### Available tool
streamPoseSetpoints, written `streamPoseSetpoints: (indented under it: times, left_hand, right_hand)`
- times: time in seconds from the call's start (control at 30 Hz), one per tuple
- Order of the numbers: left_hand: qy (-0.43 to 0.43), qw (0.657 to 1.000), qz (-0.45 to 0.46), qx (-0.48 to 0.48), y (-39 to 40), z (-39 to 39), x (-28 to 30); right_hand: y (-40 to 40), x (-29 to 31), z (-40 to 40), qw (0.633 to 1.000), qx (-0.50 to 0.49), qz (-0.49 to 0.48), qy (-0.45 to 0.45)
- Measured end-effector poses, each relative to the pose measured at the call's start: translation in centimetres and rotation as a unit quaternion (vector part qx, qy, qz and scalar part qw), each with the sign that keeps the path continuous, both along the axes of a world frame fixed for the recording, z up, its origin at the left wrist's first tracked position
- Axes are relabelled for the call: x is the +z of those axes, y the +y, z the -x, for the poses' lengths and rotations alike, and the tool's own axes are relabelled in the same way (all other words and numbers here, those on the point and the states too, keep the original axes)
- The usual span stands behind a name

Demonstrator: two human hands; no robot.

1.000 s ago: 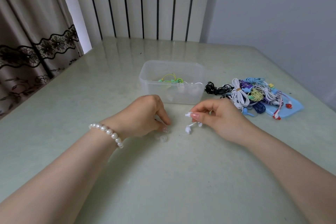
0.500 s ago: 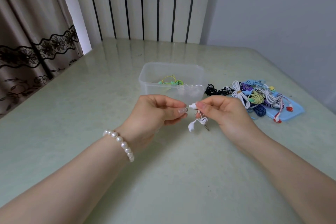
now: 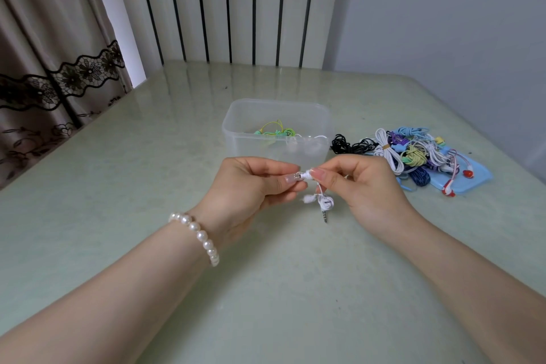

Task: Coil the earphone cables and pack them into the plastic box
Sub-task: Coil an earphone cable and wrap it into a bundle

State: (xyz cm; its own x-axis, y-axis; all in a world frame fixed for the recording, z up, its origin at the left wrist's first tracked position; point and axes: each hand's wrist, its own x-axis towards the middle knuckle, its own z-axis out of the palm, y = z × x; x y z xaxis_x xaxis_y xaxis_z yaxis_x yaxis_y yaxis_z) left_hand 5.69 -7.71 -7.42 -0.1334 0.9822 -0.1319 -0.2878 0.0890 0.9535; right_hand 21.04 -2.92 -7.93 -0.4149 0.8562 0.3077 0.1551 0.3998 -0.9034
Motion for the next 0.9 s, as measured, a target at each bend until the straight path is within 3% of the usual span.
streamPoseSetpoints:
  times: [0.9]
  left_hand:
    - [0.048, 0.999, -0.002, -0.001, -0.18, -0.37, 0.17]
  right_hand:
    - [-0.15, -0.05, 0.1, 0.994, -0.066, -0.042, -0.082]
